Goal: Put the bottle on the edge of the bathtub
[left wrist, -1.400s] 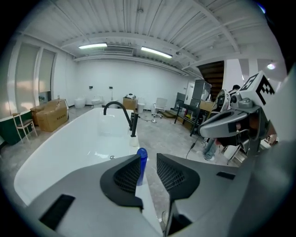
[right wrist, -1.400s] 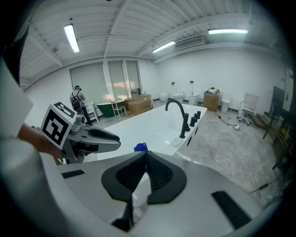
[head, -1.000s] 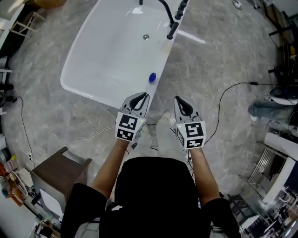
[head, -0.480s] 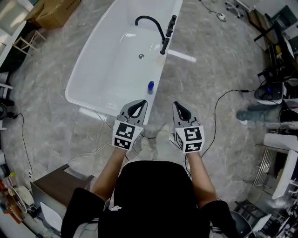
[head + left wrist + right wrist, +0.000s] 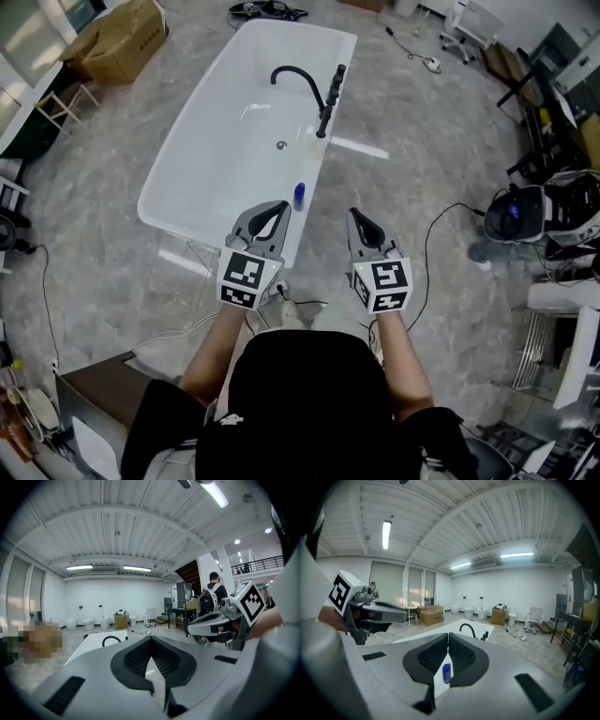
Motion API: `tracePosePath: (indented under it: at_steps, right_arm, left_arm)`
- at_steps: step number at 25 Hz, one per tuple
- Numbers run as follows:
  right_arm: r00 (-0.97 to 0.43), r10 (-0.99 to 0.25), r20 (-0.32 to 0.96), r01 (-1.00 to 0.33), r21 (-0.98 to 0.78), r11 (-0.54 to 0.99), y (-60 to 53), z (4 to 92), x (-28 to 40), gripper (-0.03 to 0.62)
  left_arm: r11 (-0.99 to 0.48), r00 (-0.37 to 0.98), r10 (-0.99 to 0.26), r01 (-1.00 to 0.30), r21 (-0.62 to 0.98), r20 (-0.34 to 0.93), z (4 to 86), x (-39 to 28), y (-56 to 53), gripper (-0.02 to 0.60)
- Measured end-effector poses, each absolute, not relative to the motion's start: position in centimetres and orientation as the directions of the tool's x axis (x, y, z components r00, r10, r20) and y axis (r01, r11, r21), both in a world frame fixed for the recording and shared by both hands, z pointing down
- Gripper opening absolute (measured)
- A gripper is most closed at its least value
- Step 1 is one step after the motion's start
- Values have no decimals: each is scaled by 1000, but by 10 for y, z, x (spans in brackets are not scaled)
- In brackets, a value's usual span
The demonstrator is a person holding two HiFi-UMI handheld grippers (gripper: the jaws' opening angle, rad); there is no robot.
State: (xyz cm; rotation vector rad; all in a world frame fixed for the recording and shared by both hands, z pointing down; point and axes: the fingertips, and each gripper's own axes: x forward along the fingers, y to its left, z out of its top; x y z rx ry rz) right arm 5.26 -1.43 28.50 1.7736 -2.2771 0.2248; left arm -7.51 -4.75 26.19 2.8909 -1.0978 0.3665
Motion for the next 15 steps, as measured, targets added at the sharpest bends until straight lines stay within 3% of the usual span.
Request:
tracePosePath:
  at_steps: [15]
  right_arm:
    - [-281,-942,182,-955,45,294,26,207,99,21]
  left_arm:
    - [-679,667,-734,-728,-99,129,174,-50,-4,14]
